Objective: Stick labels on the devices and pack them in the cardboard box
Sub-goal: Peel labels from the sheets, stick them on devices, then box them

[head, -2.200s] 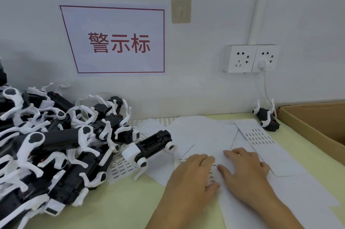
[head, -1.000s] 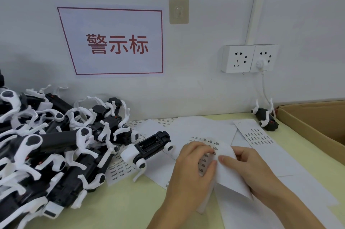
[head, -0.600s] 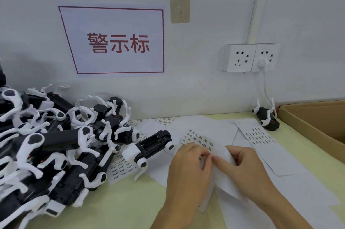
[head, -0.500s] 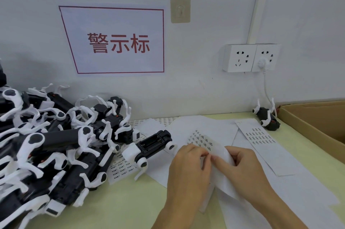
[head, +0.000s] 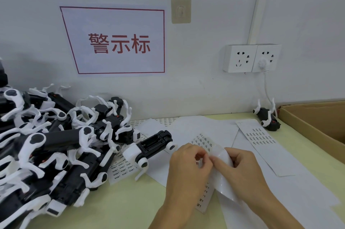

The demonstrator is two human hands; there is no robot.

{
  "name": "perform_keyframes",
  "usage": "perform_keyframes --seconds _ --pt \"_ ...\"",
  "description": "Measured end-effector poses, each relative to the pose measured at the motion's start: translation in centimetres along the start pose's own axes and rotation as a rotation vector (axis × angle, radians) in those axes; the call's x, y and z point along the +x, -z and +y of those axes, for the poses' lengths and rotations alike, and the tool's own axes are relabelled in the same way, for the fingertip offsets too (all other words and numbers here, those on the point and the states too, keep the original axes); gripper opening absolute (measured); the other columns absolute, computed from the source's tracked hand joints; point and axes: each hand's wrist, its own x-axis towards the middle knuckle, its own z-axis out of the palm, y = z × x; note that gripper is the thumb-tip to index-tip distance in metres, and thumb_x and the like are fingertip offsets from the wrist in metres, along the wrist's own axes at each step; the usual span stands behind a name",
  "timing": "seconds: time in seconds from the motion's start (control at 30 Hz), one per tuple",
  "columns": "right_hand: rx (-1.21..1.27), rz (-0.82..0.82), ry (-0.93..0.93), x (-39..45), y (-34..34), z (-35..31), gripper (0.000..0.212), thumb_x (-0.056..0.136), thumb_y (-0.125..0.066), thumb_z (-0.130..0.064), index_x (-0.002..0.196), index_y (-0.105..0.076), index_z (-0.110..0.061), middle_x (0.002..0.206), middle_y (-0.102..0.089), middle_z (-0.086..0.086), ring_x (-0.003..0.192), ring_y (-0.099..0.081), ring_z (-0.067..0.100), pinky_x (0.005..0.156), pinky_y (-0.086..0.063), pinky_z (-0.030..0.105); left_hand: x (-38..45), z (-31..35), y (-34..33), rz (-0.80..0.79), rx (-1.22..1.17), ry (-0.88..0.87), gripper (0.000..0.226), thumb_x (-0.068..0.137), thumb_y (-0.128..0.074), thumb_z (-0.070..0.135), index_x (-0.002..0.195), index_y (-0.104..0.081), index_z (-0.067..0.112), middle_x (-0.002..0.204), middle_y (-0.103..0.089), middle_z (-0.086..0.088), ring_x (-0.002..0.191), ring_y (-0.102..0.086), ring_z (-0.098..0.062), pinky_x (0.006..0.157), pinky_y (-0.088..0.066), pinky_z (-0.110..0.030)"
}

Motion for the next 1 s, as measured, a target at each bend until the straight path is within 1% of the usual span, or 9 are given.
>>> perform_keyframes --seconds 0.1,0.2,0.3,0.37,0.5,0.63,0.77,0.9,1.0 --pt "0.020 0.015 -0.034 0.1 -0.1 0.0 0.030 0.086 -0.072 -0.022 0.073 -0.064 0.004 0.062 -0.051 0.016 0.060 -0.042 0.016 0.059 -0.034 0.033 0.3 -0.1 0.4 -0.045 -0.054 0.009 0.006 0.084 -0.073 0.015 0.080 -0.076 0.018 0.078 -0.069 0.012 0.077 -0.061 -0.001 0.069 -0.049 -0.015" --pt "0.039 0.022 -0.065 0.0 -0.3 0.1 0.025 0.087 -0.072 -0.021 0.075 -0.068 0.001 0.075 -0.057 0.030 0.063 -0.047 0.016 0.061 -0.037 0.034 0.5 -0.2 0.7 -0.067 -0.015 -0.032 0.008 0.086 -0.072 0.016 0.081 -0.078 0.018 0.078 -0.070 0.010 0.077 -0.060 -0.005 0.072 -0.050 -0.021" --pt "0.060 0.021 -0.096 0.0 -0.6 0.2 0.023 0.088 -0.071 -0.022 0.078 -0.071 -0.002 0.081 -0.063 0.029 0.065 -0.053 0.018 0.063 -0.041 0.035 0.5 -0.1 0.6 -0.098 0.114 -0.086 0.016 0.093 -0.065 0.021 0.081 -0.076 0.017 0.080 -0.068 0.005 0.077 -0.057 -0.009 0.075 -0.047 -0.028" --pt "0.073 0.023 -0.109 0.0 -0.8 0.2 0.024 0.089 -0.071 -0.023 0.078 -0.071 -0.001 0.083 -0.064 0.030 0.066 -0.054 0.019 0.064 -0.041 0.035 0.3 0.0 0.4 -0.099 0.185 -0.095 0.021 0.096 -0.059 0.025 0.084 -0.074 0.018 0.084 -0.065 0.005 0.081 -0.055 -0.010 0.076 -0.044 -0.027" --pt "0.057 0.027 -0.111 -0.3 -1.2 0.1 0.025 0.088 -0.070 -0.025 0.070 -0.069 -0.007 0.066 -0.062 0.019 0.059 -0.048 0.014 0.057 -0.038 0.029 0.2 0.0 0.3 -0.057 0.243 -0.093 0.020 0.096 -0.057 0.023 0.086 -0.072 0.015 0.086 -0.065 0.003 0.084 -0.053 -0.012 0.074 -0.040 -0.023" --pt "0.077 0.041 -0.115 -0.3 -1.3 0.1 0.028 0.089 -0.071 -0.024 0.075 -0.068 -0.001 0.073 -0.059 0.027 0.060 -0.046 0.014 0.057 -0.037 0.029 0.3 0.1 0.6 -0.052 0.101 -0.029 0.011 0.086 -0.067 0.016 0.078 -0.075 0.014 0.076 -0.069 0.005 0.074 -0.060 -0.010 0.072 -0.049 -0.027" --pt "0.086 0.070 -0.113 -0.4 -1.3 -0.1 0.022 0.089 -0.070 -0.024 0.071 -0.073 -0.012 0.068 -0.062 0.019 0.057 -0.048 0.013 0.053 -0.038 0.023 0.7 -0.1 1.2 -0.084 -0.108 0.056 0.012 0.082 -0.068 0.016 0.072 -0.076 0.015 0.074 -0.070 0.013 0.068 -0.064 -0.009 0.064 -0.052 -0.023" --pt "0.093 0.079 -0.117 -0.5 -1.5 -0.1 0.026 0.091 -0.068 -0.026 0.074 -0.071 -0.006 0.080 -0.061 0.029 0.064 -0.049 0.016 0.063 -0.037 0.033 0.8 -0.3 1.1 -0.166 -0.019 -0.007 0.033 0.084 -0.051 0.031 0.072 -0.070 0.005 0.074 -0.068 -0.011 0.072 -0.061 -0.024 0.070 -0.051 -0.044" --pt "0.088 0.078 -0.100 -0.5 -1.5 -0.1 0.026 0.092 -0.067 -0.024 0.072 -0.071 -0.007 0.078 -0.059 0.030 0.064 -0.048 0.015 0.062 -0.037 0.033 0.6 -0.4 0.9 -0.175 0.046 -0.026 0.036 0.089 -0.048 0.031 0.073 -0.070 0.008 0.071 -0.068 -0.007 0.071 -0.060 -0.023 0.070 -0.051 -0.044"
